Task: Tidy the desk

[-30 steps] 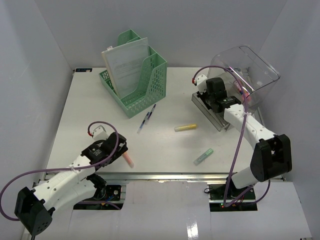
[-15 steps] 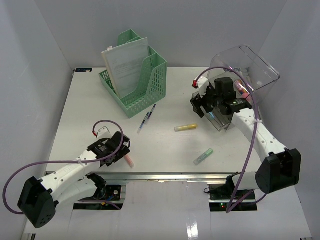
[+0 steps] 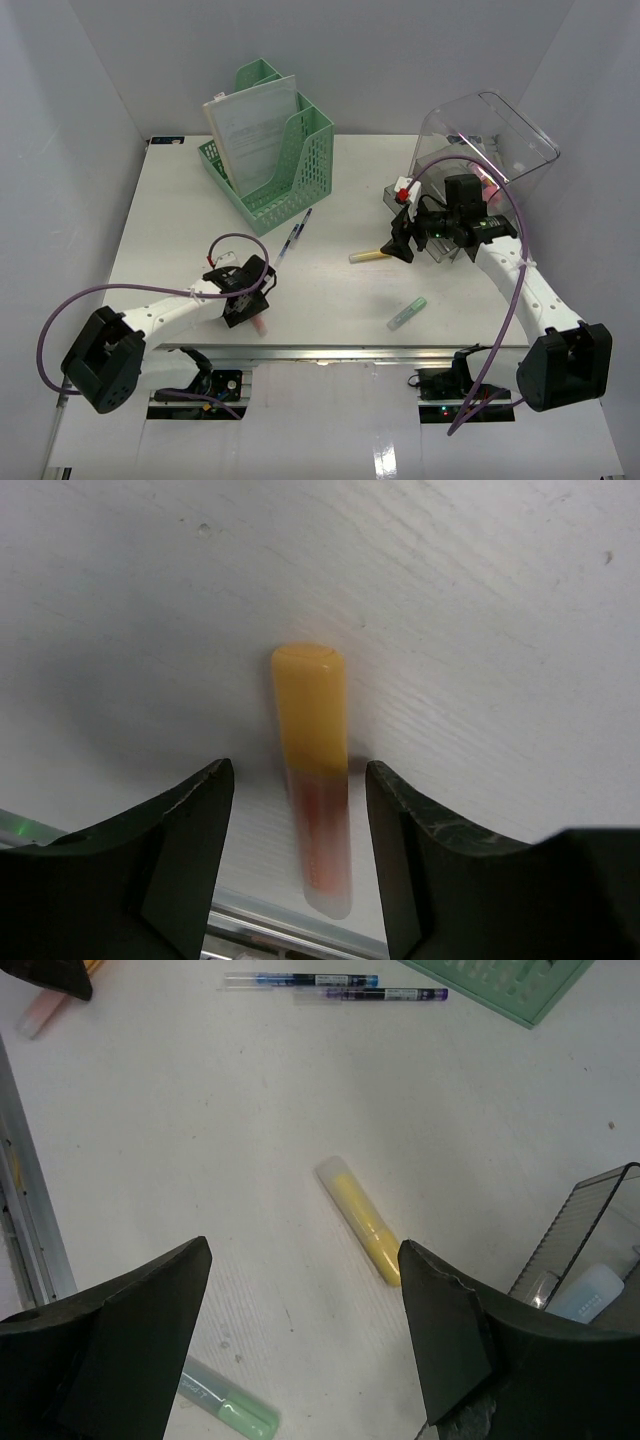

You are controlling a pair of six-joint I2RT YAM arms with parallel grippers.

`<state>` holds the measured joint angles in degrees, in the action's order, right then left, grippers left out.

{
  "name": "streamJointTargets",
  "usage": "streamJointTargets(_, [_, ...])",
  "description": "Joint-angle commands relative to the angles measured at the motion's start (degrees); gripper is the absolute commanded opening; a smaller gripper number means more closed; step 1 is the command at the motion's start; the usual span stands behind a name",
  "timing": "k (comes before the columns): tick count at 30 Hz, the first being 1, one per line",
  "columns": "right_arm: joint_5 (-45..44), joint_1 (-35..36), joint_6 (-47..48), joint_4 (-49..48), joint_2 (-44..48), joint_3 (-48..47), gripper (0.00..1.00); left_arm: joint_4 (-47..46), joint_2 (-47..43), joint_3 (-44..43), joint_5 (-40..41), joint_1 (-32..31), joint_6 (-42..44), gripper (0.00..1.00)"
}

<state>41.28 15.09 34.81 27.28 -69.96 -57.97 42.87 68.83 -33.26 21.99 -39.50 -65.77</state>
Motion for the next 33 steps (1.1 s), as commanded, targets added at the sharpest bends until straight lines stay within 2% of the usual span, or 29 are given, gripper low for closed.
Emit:
streamJointTargets(1, [3.8,-0.4,1.1,-0.3,2.1,0.8,0.82,-5.0,2.4,-1.8,-2.6,0.1,0.1,0.60])
streamJointTargets(7, [5.0,-0.8,1.3,-0.1,3.6,1.4,0.82,-6.2,1.5,0.5,-5.1,0.1,-0.6,0.34])
streamJointTargets(11, [5.5,-0.9,1.4,-0.2,4.0,1.7,0.82,-6.4,-0.1,1.3,-6.9,0.1,0.2,0.29])
streamJointTargets(15, [5.5,-1.2,1.5,-0.2,4.2,2.0,0.82,-9.0,-2.4,0.7,-11.3,0.0,4.5,0.25])
streamJointTargets(20, [5.8,-2.4,1.6,-0.4,5.0,2.4,0.82,-18.9,-3.2,-1.9,-18.4,0.0,10.8,0.19])
streamJointTargets(23, [5.9,-3.3,1.7,-0.6,5.3,2.7,0.82,-29.9,-1.8,-2.6,-28.4,0.0,13.5,0.15])
streamJointTargets(28, [5.7,-5.0,1.5,-1.0,5.1,3.0,0.82,-51.2,8.8,-6.8,-37.8,0.1,13.0,0.11])
streamJointTargets(33, [5.0,-7.9,2.0,-1.1,6.3,3.3,0.81,-64.3,27.8,-20.9,-45.8,0.0,9.3,0.07])
